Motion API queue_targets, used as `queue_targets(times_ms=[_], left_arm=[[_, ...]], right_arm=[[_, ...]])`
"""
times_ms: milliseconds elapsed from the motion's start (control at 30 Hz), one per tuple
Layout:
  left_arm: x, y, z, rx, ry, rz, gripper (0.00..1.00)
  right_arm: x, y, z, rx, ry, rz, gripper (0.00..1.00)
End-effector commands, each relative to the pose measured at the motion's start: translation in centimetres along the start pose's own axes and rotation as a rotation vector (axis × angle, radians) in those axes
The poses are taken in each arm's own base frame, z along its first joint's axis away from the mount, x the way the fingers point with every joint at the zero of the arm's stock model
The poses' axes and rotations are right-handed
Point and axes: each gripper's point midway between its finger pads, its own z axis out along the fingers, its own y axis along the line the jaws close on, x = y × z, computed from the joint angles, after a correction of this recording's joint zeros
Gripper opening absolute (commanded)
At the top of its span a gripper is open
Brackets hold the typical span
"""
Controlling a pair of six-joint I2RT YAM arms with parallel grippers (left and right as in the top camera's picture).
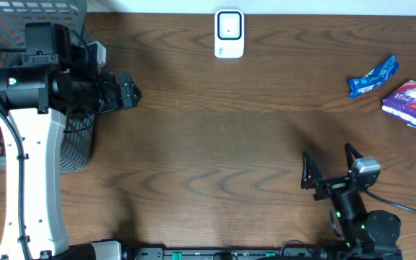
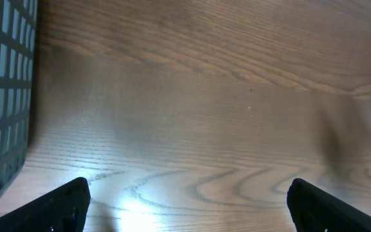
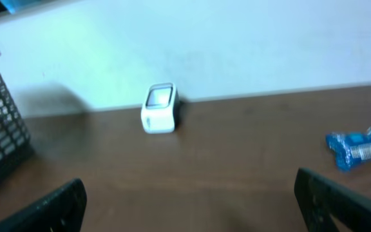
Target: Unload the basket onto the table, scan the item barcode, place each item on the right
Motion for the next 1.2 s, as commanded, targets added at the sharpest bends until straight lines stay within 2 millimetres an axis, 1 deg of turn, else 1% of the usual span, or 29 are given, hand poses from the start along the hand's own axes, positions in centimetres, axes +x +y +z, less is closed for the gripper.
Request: queue_targets(times_ms=[0,67,233,333,400,533,733,1167], left_arm=[[0.0,0.1,0.1,-0.005,0.002,0.014,0.98],[0.0,0.1,0.1,-0.005,0.002,0.014,0.97],[0.0,0.1,0.1,-0.005,0.002,0.014,0.98],[0.0,0.1,0.1,-0.005,0.002,0.014,0.98],[0.0,0.1,0.1,-0.005,0.002,0.014,0.98],[0.0,0.1,0.1,-0.005,0.002,0.014,0.98],[0.0,0.1,0.1,-0.005,0.002,0.014,0.98],[0.0,0.1,0.1,-0.005,0.002,0.014,0.98]], right_arm=[[1.1,-0.6,0.5,0.010,-0.015,-0.016,0.99],[1.6,-1.1,0.8,0.027,-0.034,-0.020,0.99],[2.6,-1.6,1.4,0.032,-0.065,-0.028,0.99],[2.8,-2.1,1.4,0.072,-0.061,-0.024,0.99],[3.1,-2.7,1.4,0.103,-0.049,-0.020,0.99],[4.6,-3.7,1.3,0.156,0.010,-0.008,0.99],[4.6,-3.8,1.3,0.164,0.016,-0.098,0.99],[4.6,-3.9,1.2,0.166,0.015,-0.097,0.99]])
